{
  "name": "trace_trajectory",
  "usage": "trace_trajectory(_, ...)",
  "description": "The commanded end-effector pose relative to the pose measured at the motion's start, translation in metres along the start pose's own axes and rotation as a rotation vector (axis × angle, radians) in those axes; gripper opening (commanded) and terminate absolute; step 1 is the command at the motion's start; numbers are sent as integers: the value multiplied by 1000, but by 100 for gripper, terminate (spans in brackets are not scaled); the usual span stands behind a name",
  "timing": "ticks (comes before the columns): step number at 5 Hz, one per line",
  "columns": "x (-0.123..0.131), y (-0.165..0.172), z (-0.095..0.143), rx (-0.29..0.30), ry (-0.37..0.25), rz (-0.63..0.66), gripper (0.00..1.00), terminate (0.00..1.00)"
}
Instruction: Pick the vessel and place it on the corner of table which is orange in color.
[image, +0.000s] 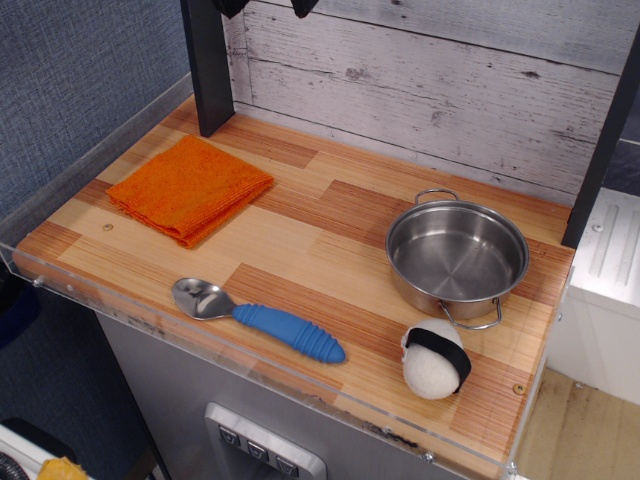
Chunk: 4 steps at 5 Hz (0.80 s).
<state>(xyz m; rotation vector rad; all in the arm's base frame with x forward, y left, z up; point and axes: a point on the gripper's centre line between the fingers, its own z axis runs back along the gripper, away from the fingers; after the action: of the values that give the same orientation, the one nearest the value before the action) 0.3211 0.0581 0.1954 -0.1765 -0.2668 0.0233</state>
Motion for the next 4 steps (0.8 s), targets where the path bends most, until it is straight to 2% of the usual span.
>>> trace_trajectory(1, 0, 0, 0, 0, 0, 0, 100, 0)
trace_trajectory(2, -16, -13, -1, -25, -18, 59, 100, 0)
trace_trajectory(4, -45, -46, -14, -21, 0, 24, 100, 0)
